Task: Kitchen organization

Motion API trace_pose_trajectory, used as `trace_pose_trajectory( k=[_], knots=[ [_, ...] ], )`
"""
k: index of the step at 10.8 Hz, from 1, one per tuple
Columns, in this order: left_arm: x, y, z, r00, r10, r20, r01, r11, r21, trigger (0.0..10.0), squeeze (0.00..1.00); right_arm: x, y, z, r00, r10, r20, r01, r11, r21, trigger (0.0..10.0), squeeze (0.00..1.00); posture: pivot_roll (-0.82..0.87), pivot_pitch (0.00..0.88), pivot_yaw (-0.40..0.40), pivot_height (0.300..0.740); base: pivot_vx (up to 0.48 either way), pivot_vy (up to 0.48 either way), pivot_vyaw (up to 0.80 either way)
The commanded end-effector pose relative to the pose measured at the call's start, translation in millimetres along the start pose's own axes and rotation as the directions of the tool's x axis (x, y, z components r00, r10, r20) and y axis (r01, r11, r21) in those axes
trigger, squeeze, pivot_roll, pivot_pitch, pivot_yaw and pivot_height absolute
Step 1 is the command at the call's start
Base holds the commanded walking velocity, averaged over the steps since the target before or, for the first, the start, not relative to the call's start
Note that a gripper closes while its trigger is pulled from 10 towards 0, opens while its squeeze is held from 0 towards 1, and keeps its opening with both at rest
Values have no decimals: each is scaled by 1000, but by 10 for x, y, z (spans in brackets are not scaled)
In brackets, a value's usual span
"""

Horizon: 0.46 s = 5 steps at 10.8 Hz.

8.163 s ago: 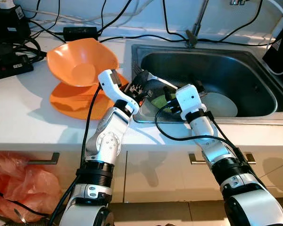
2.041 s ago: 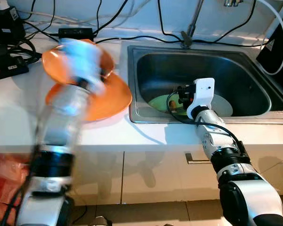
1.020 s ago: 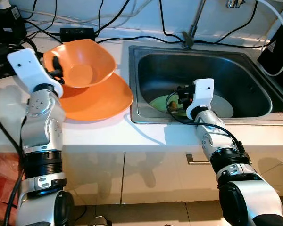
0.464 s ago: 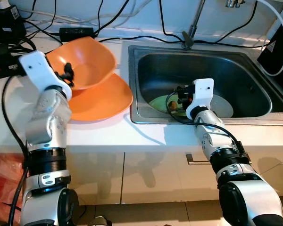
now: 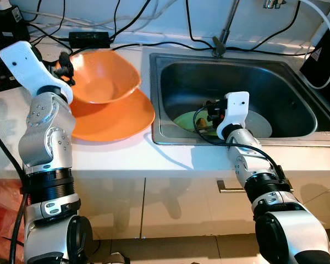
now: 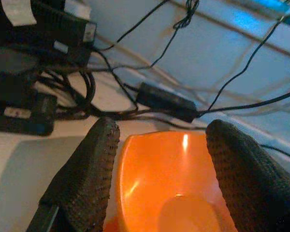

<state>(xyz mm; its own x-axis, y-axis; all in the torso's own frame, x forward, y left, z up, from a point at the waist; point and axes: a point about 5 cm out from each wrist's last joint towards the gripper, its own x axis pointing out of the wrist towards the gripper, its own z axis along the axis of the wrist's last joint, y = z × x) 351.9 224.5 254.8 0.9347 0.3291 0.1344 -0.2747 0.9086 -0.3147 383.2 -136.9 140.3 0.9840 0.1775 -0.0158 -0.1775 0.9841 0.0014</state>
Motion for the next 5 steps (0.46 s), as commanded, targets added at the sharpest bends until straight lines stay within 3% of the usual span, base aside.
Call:
trace_pose_trajectory(
  k=[1, 5],
  knots=[
    [0, -14, -47, 999, 18, -31, -18, 1000, -5, 10000, 0, -82, -3, -264, 994, -4, -108, 6, 1000, 18, 10000, 0, 96, 60, -72, 740, 0, 0, 0],
    [-11, -25, -195, 990, 63, -123, -66, 998, -15, 10000, 0, -85, 2, -272, 994, -2, -111, 4, 1000, 18, 10000, 0, 95, 63, -70, 740, 0, 0, 0]
  ],
)
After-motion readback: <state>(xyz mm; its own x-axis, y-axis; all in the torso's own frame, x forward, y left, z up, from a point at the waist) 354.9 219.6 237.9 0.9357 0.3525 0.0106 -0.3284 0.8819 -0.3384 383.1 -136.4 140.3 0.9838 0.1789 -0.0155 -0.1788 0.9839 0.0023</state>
